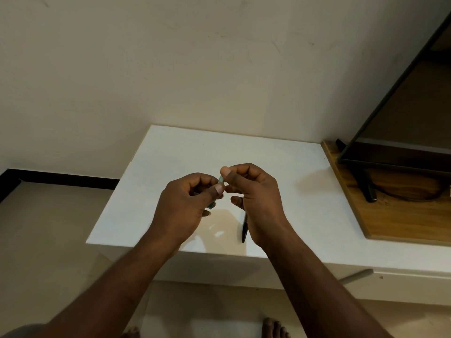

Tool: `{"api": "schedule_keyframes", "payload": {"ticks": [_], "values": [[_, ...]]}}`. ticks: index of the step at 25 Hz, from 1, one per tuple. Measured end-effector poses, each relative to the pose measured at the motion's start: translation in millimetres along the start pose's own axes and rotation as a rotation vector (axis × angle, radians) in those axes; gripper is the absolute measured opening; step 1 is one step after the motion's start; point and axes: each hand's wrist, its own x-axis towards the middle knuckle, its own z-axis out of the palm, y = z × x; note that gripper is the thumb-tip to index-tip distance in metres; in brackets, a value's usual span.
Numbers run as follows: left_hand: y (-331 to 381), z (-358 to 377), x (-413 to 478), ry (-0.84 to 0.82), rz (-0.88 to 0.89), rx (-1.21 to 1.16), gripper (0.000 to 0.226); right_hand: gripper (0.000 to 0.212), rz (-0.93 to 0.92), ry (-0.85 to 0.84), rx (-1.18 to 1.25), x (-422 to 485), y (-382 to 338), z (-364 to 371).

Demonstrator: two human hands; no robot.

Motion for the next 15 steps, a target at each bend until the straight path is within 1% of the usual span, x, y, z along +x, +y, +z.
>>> {"api": "schedule_keyframes", "payload": {"ticks": [5,8,12,15], "values": [[-1.0,1.9,-0.1,0.006,-0.013,0.039,0.005,0.011,0.011,0.081,0.077,5.1,-5.3,-5.6],[-0.7,2.1,0.9,0.021,-0.038,0.008,0.005,0.011,0.065,0.123,0.230,9.6,-11.6,-15.7],[0.6,2.0,2.0,0.035,-0.047,0.001,0.009,0.015,0.208,0.059,0.541,9.2,-11.4,-19.6],[1.7,2.3,1.6,0.022,-0.046,0.011,0.012,0.018,0.216,0.017,0.549,9.8,-8.8,-16.5]]}}
